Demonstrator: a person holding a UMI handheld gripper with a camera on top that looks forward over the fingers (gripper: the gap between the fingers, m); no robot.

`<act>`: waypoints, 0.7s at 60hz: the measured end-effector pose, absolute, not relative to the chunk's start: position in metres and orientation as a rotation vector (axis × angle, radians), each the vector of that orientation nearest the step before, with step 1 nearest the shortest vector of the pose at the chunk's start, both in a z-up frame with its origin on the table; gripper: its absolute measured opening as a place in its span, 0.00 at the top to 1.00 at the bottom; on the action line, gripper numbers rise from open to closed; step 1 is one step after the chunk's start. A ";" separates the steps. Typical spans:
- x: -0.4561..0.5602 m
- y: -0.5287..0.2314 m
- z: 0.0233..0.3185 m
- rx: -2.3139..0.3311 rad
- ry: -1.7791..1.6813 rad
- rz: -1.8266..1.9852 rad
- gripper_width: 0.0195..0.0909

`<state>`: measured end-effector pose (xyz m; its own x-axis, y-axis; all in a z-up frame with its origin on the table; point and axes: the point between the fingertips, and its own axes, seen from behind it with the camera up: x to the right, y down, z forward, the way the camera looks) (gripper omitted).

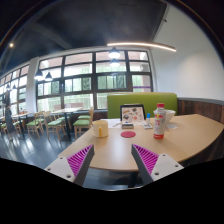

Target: Pour water

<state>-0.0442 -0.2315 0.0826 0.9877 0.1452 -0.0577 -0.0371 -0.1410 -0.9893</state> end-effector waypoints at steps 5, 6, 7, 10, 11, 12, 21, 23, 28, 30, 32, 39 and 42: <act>-0.039 -0.232 0.089 -1.678 -0.079 0.144 0.13; -0.037 -0.233 0.093 -1.663 -0.083 0.144 0.14; -0.035 -0.233 0.096 -1.650 -0.085 0.145 0.14; -0.027 -0.229 0.102 -1.629 -0.086 0.146 0.16; -0.019 -0.226 0.104 -1.626 -0.090 0.148 0.16; -0.020 -0.224 0.104 -1.622 -0.092 0.147 0.16; 0.032 -0.186 0.121 -1.588 -0.093 0.080 0.17; 0.047 -0.173 0.124 -1.577 -0.072 0.065 0.17; 0.086 -0.134 0.130 -1.574 -0.008 0.044 0.17; 0.102 -0.117 0.131 -1.572 0.017 0.028 0.17; 0.118 -0.100 0.135 -1.567 0.032 0.008 0.16; 0.157 -0.042 0.128 -1.565 0.042 -0.119 0.15; 0.167 -0.022 0.125 -1.564 0.052 -0.142 0.15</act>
